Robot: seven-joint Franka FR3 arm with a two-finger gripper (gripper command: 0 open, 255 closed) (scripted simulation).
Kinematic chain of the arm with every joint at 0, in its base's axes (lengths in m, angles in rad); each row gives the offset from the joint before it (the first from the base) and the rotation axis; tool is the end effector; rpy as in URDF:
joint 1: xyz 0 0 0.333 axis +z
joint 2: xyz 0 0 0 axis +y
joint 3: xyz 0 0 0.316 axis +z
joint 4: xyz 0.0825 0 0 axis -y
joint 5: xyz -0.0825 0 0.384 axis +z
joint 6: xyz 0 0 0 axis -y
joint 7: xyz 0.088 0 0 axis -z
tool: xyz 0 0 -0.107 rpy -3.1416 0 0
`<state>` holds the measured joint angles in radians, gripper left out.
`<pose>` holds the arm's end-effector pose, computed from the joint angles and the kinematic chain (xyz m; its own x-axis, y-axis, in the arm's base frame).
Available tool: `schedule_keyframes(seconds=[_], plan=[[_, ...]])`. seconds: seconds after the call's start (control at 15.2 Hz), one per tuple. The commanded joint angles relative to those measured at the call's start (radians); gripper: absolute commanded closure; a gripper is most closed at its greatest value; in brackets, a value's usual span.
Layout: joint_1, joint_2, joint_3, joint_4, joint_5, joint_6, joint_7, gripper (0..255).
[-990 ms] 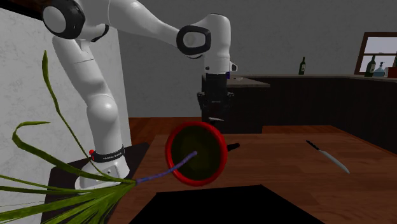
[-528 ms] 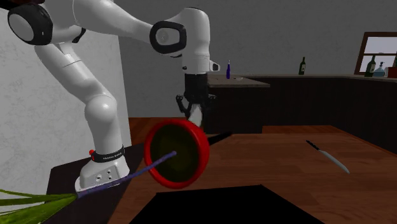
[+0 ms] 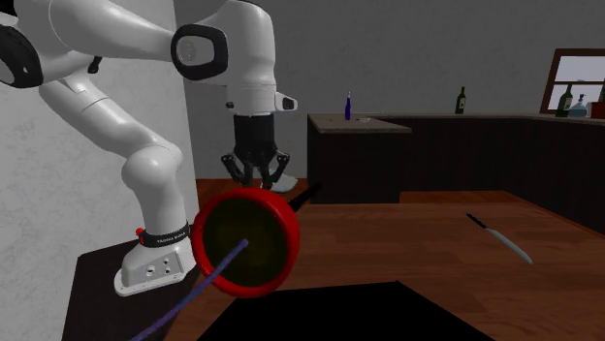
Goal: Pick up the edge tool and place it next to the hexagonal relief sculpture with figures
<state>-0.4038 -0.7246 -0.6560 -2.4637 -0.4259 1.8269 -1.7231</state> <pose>0.1377 -0.3533 0.4809 0.6127 0.7903 0.0052 0.7903 -0.6127 0.0003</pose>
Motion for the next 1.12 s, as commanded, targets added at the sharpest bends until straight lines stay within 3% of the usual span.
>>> schedule_keyframes(seconds=[0.0,0.4,1.06], plan=[[-0.049,-0.057,-0.013,-0.026,-0.041,-0.024,-0.036,255],[-0.178,-0.188,-0.068,-0.054,-0.134,-0.105,-0.170,255],[-0.193,-0.166,-0.143,-0.161,-0.194,0.027,-0.160,255]])
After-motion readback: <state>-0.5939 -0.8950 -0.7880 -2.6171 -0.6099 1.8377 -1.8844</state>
